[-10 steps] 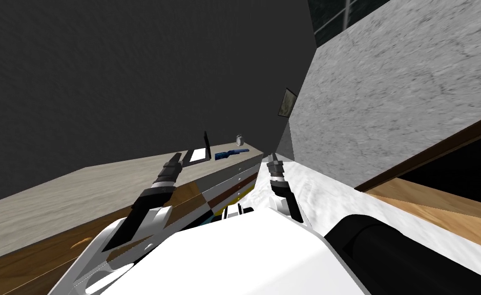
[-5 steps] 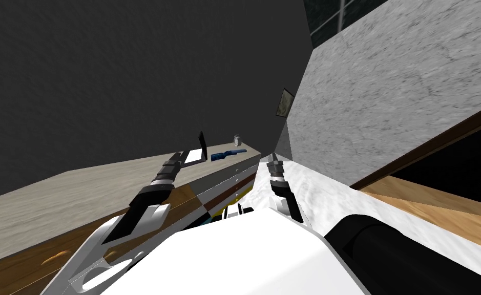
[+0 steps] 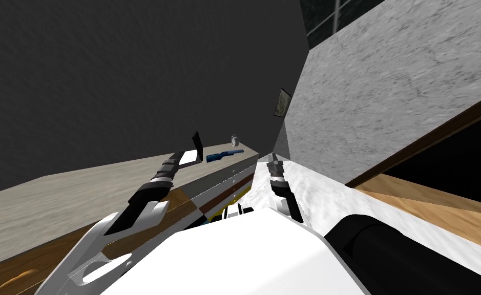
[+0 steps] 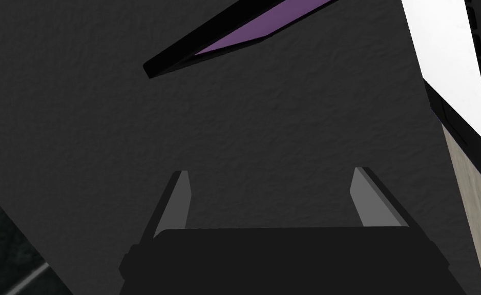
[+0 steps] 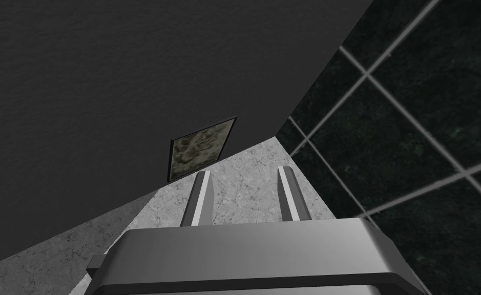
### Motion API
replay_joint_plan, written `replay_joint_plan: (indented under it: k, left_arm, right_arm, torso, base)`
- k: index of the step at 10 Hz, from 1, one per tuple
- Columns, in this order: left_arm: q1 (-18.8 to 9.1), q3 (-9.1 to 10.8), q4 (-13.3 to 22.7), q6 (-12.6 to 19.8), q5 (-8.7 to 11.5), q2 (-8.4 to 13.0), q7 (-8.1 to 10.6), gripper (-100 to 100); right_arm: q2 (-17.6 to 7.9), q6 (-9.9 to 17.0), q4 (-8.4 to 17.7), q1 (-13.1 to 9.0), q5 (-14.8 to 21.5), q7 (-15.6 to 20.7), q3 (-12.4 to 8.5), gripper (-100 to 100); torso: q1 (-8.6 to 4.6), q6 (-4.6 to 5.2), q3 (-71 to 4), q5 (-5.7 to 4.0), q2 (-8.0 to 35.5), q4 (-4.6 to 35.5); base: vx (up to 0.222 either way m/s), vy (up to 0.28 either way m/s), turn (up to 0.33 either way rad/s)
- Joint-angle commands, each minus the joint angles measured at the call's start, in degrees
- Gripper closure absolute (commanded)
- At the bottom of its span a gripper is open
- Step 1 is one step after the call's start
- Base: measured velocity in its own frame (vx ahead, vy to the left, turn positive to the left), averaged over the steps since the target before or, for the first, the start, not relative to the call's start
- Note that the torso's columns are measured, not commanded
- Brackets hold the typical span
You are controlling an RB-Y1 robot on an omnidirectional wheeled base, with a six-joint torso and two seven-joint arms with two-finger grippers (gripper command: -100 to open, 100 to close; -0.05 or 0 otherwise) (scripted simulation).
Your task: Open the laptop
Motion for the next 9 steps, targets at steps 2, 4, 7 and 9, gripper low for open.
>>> replay_joint_plan:
  k: [2,4,7,9]
  left_arm:
    - [-1.0,0.88,-0.2,4.7,-0.1,1.2,-0.01,-100]
    - [-1.8,1.43,-0.2,7.5,-0.3,2.0,-0.04,-100]
    - [-3.3,2.51,-0.1,12.2,-0.6,3.9,-0.11,-100]
    - [-4.1,3.04,0.0,15.0,-0.7,4.9,-0.14,-100]
  right_arm:
    - [0.0,0.0,0.0,0.0,0.0,0.0,0.0,0]
    - [0.0,0.0,0.0,0.0,0.0,0.0,0.0,0]
    - [0.0,0.0,0.0,0.0,0.0,0.0,0.0,0]
    - [0.0,0.0,0.0,0.0,0.0,0.0,0.0,0]
  torso:
    - [0.05,0.00,0.0,0.02,-0.1,0.0]
    - [0.02,0.00,0.0,0.01,0.0,0.0]
    - [0.05,-0.01,0.0,0.01,0.0,0.0]
    - [0.07,-0.01,0.0,0.01,0.0,0.0]
  base:
    - [0.028,-0.051,-0.037]
    - [0.026,-0.053,-0.044]
    - [0.020,-0.057,-0.037]
    - [0.017,-0.051,-0.039]
